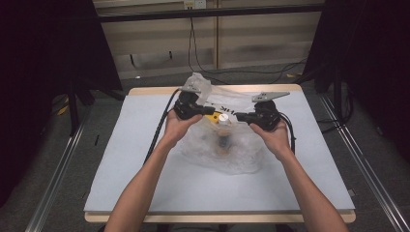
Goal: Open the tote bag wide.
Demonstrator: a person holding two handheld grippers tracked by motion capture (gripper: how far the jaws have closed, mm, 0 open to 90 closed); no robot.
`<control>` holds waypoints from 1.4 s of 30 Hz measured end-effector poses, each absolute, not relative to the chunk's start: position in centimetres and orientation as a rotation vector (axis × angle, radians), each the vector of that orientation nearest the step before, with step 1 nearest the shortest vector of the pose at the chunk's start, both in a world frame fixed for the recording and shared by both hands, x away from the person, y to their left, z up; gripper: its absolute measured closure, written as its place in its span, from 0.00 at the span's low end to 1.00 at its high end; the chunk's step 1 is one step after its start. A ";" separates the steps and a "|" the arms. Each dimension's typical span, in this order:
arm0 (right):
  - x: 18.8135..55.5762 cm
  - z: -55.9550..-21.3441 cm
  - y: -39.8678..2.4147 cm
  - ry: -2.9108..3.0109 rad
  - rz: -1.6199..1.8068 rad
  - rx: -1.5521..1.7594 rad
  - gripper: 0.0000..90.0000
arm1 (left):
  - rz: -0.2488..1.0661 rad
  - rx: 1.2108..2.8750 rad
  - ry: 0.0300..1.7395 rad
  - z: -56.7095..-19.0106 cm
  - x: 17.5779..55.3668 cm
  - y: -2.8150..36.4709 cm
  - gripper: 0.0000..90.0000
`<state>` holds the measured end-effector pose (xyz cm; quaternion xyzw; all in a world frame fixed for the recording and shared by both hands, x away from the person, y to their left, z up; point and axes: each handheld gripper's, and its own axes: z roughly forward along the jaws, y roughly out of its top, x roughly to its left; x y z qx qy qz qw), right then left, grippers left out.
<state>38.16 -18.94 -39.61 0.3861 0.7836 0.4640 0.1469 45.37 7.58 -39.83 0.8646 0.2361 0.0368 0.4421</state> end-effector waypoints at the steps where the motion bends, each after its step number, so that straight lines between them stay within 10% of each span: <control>1: 38.2 -40.3 -19.0 2.267 1.327 1.117 1.00 | 0.072 2.139 0.590 -40.8 45.5 7.6 1.00; 18: 37.4 -48.1 -20.2 2.441 1.144 1.238 1.00 | 0.009 2.338 0.711 -47.5 45.6 10.6 1.00; 42: 33.0 -47.4 -19.4 2.501 1.202 1.085 1.00 | -0.049 2.172 0.546 -45.9 38.7 14.9 1.00</control>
